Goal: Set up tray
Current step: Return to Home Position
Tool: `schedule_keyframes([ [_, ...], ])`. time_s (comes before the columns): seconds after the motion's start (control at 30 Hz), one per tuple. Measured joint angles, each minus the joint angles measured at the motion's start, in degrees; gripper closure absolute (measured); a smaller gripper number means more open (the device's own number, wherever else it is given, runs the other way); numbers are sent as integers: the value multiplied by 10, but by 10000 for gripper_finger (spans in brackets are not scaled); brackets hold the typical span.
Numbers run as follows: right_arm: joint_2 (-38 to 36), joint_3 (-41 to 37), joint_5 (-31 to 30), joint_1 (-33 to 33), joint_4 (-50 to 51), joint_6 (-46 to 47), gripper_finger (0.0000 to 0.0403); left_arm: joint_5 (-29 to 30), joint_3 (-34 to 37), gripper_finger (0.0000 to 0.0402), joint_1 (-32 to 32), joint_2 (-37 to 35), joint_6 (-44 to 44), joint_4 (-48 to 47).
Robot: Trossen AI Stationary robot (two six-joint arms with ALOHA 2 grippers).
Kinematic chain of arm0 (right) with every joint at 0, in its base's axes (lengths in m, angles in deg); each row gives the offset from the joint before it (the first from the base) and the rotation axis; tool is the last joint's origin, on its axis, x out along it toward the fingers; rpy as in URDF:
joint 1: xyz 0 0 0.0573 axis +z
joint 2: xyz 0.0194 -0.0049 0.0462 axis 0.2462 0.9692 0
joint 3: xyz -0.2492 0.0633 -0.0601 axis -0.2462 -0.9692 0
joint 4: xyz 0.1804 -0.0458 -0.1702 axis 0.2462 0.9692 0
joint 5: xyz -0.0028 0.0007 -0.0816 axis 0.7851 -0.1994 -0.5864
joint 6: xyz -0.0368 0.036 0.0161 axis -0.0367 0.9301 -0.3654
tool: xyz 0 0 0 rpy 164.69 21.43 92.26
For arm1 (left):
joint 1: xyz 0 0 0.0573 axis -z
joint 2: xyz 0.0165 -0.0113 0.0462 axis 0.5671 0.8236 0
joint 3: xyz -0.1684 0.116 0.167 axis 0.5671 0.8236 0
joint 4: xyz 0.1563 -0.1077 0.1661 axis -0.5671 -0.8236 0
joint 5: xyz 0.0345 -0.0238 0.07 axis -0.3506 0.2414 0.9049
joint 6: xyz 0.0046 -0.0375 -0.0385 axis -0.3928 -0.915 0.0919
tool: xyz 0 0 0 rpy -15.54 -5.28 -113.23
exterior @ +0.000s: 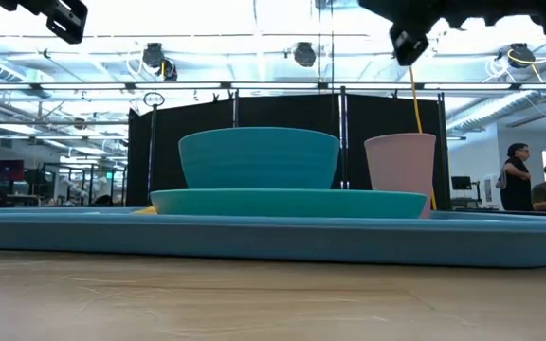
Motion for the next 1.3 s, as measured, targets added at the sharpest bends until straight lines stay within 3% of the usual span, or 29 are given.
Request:
schedule_keyframes([
  [0.47,-149,-124,0,16,-37,-32,303,3,0,344,0,-134,11,-174],
  [0.8,-288,-281,-2,15,-170,-26,303,20,0,344,0,-249,7,-267],
  [0.9,-314,-321,-6,15,-222,-24,303,38,0,344,0,-251,5,-283],
  [1.3,-330,-322,-53,15,-196,-112,303,119,0,344,0,-240,-19,-368],
])
